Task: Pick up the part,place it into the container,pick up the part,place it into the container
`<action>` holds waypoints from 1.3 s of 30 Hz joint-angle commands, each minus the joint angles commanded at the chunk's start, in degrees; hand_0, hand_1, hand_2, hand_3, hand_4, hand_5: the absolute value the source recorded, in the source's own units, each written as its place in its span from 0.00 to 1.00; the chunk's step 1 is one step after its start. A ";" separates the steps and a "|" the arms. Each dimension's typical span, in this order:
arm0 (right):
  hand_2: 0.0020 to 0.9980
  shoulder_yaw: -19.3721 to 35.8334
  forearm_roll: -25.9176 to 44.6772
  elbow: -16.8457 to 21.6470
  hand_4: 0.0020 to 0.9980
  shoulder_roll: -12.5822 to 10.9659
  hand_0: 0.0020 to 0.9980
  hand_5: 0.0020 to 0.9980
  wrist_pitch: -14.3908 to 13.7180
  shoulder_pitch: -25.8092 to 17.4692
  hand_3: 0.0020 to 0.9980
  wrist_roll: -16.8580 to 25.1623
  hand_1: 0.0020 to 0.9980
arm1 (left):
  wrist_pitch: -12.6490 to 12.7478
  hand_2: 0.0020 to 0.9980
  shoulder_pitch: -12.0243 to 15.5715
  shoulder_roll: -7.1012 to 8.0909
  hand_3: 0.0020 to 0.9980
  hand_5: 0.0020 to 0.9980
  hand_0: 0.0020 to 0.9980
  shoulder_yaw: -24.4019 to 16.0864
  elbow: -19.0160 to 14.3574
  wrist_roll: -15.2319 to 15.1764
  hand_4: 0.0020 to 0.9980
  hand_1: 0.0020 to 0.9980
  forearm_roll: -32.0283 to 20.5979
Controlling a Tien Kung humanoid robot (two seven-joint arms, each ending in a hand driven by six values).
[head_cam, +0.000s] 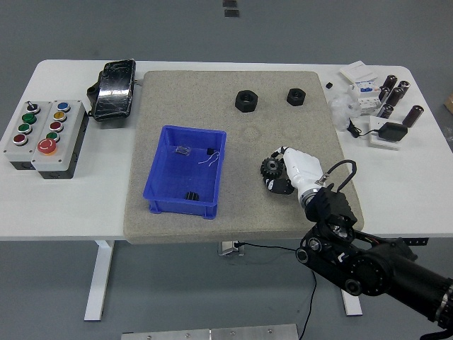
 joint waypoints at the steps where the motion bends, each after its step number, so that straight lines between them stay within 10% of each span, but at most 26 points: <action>1: 0.49 0.13 -0.37 0.45 0.37 -0.06 0.46 0.00 -0.57 0.03 0.53 -0.02 0.50 | 0.00 0.53 0.02 -0.02 0.61 0.37 0.63 -0.01 0.00 0.01 0.65 0.55 -0.01; 15: 0.47 -2.67 -3.99 12.75 0.38 1.80 0.51 0.00 -5.35 3.02 0.52 0.58 0.51 | 0.01 0.53 0.25 -0.12 0.61 0.37 0.63 -0.43 0.00 0.28 0.65 0.55 0.31; 17: 0.47 -4.82 -3.68 13.60 0.38 2.74 0.51 0.00 -4.40 3.76 0.52 1.53 0.51 | 0.02 0.53 0.27 -0.13 0.61 0.37 0.63 -0.27 0.00 0.25 0.65 0.55 0.11; 18: 0.70 -5.96 -3.75 13.83 0.27 3.19 0.71 0.00 -3.46 4.14 0.68 1.67 0.75 | 0.03 0.53 0.28 -0.14 0.61 0.37 0.63 -0.23 0.00 0.25 0.66 0.55 0.06; 29: 0.76 -9.70 -3.42 12.44 0.30 4.98 0.77 0.12 3.02 6.10 0.69 1.08 0.80 | 0.04 0.53 0.53 -0.18 0.61 0.38 0.63 -0.34 0.00 0.42 0.66 0.55 0.13; 39: 0.81 -9.54 -3.86 12.65 0.60 4.89 0.81 0.15 4.64 6.14 0.74 0.54 0.83 | 0.03 0.53 0.51 -0.21 0.61 0.37 0.63 -0.43 0.00 0.40 0.66 0.55 0.21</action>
